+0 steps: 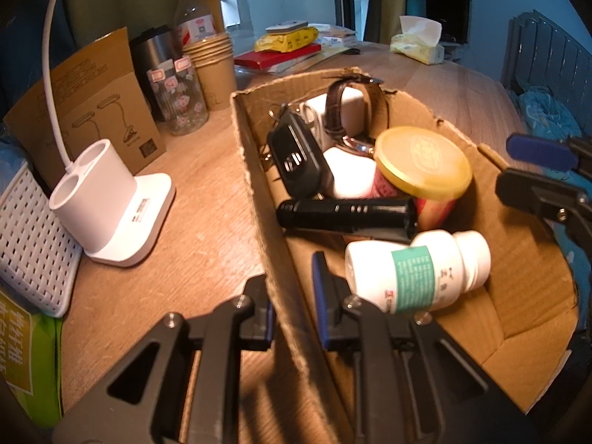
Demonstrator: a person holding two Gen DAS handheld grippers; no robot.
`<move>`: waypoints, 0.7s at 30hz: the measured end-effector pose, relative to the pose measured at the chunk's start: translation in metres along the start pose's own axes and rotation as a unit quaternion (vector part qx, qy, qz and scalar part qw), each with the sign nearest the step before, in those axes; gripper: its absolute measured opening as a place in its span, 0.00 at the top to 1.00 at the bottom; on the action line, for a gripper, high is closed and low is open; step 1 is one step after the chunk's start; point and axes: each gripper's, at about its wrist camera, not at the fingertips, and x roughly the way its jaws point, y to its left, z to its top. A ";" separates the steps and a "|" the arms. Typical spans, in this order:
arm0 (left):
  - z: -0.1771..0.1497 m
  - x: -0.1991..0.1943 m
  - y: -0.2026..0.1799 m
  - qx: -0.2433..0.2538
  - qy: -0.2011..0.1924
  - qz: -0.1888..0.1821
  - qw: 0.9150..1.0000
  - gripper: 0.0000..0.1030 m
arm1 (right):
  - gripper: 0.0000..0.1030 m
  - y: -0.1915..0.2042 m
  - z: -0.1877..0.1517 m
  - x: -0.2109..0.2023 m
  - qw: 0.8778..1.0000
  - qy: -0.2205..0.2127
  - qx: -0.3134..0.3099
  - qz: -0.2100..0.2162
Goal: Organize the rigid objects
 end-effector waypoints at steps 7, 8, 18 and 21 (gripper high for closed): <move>0.002 0.000 -0.006 -0.001 0.007 0.006 1.000 0.85 | 0.44 -0.013 -0.002 -0.002 1.000 -0.006 0.015 0.016; 0.004 0.001 -0.008 0.002 0.010 0.008 1.000 0.85 | 0.44 -0.015 -0.002 -0.002 1.000 -0.007 0.015 0.017; 0.025 0.020 -0.027 0.018 0.031 0.020 0.999 0.87 | 0.44 -0.049 0.000 -0.002 0.999 -0.014 0.041 0.018; 0.039 0.030 -0.038 0.031 0.036 0.019 0.999 0.87 | 0.44 -0.063 0.000 -0.002 0.999 -0.017 0.050 0.014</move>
